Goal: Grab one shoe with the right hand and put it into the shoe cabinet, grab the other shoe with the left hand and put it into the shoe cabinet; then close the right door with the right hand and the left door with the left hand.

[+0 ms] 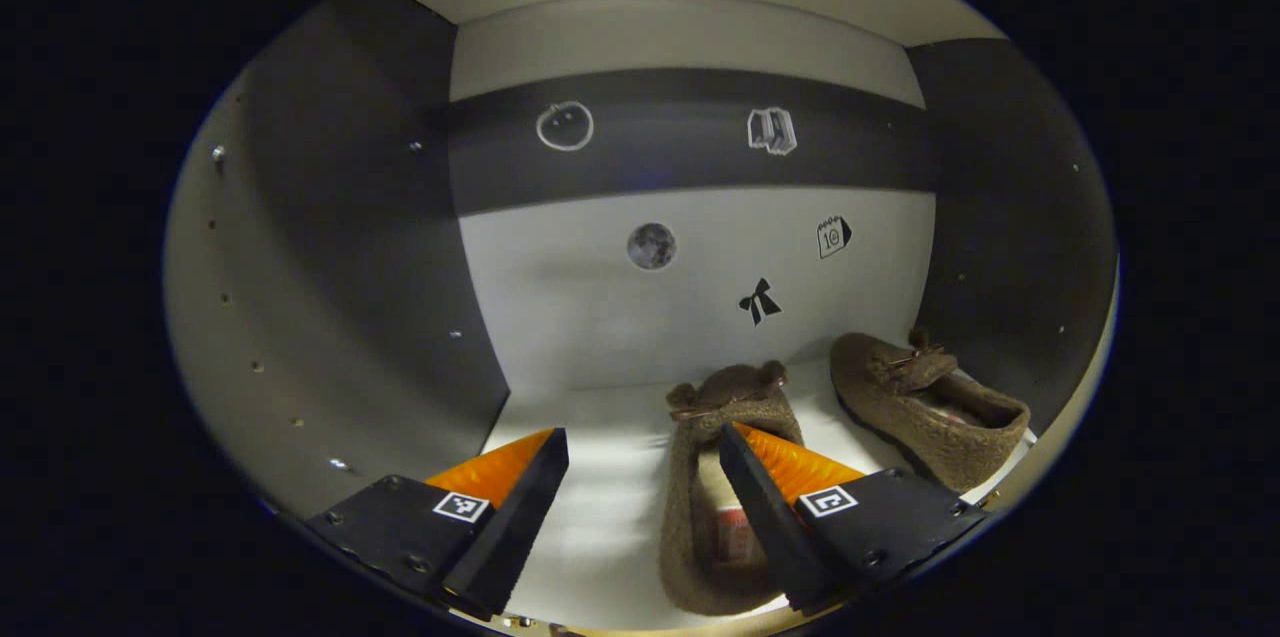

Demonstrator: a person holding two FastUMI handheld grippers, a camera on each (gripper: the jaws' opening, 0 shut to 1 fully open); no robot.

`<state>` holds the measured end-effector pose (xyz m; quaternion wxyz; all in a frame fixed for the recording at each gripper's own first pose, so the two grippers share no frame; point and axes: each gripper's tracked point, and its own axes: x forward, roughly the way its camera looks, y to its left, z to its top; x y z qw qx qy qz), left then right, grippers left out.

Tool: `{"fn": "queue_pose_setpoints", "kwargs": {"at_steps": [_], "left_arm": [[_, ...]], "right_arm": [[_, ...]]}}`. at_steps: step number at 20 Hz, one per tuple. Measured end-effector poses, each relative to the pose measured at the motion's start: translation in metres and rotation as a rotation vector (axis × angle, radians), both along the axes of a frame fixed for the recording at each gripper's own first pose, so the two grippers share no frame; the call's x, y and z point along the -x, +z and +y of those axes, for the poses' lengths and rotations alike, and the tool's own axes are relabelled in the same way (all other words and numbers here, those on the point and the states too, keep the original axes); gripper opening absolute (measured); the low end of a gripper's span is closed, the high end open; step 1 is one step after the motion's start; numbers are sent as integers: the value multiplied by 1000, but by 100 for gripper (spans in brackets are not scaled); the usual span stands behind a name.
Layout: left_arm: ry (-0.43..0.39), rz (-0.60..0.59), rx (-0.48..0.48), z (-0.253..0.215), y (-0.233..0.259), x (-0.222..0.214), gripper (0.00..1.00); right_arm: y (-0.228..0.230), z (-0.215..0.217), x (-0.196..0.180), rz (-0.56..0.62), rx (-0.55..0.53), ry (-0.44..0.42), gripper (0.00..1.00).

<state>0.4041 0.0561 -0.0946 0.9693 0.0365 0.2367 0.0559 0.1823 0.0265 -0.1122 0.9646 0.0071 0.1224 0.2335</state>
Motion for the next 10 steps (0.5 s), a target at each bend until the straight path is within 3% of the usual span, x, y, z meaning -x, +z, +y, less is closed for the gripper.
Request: {"fn": "queue_pose_setpoints", "kwargs": {"at_steps": [6, 9, 10], "left_arm": [[-131, -171, 23, -46, 86, 100, 93], [-231, -238, 128, -72, 119, 174, 100], [-267, -246, 159, -79, 127, 197, 96]], "right_arm": [[47, -3, 43, -96, 2, -114, 98], [80, -8, 79, -146, -27, -179, 98], [93, -12, 94, -169, -45, -205, 98]]}}
